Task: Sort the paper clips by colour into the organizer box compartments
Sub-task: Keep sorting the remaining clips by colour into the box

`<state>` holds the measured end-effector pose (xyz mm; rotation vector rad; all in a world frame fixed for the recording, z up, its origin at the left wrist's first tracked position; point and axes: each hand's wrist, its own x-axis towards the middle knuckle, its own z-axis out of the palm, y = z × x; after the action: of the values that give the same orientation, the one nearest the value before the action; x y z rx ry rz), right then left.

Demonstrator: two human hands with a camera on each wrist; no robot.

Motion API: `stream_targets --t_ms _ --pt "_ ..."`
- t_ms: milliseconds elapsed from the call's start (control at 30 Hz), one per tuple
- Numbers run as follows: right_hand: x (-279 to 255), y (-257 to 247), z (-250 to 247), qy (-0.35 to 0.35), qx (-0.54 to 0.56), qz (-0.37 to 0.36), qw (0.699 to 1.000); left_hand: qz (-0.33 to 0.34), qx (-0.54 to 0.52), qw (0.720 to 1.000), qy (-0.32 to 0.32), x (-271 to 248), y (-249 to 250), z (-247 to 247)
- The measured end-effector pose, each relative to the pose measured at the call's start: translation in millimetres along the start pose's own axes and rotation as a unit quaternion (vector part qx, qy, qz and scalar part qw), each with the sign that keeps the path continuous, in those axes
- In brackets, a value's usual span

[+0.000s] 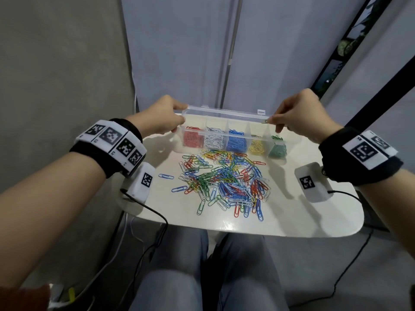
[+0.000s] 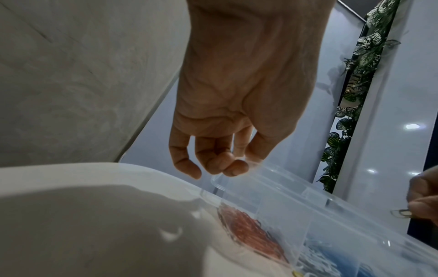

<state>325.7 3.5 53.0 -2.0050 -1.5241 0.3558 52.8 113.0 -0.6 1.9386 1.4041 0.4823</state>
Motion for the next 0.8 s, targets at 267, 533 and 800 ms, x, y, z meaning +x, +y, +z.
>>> stream_targets --t_ms 267,533,800 --pt "6.1 2.1 11.0 -0.014 -0.022 0.012 1.000 0.006 0.006 1.000 0.000 -1.1 0.3 -1.2" --pt "-20.1 -2.1 4.7 -0.061 -0.023 -0.039 0.997 0.005 0.000 1.000 0.004 -1.2 0.7 -0.6" --pt "-21.7 -1.2 11.7 -0.071 -0.079 -0.065 0.992 0.000 -0.006 1.000 0.002 -2.6 1.8 0.0"
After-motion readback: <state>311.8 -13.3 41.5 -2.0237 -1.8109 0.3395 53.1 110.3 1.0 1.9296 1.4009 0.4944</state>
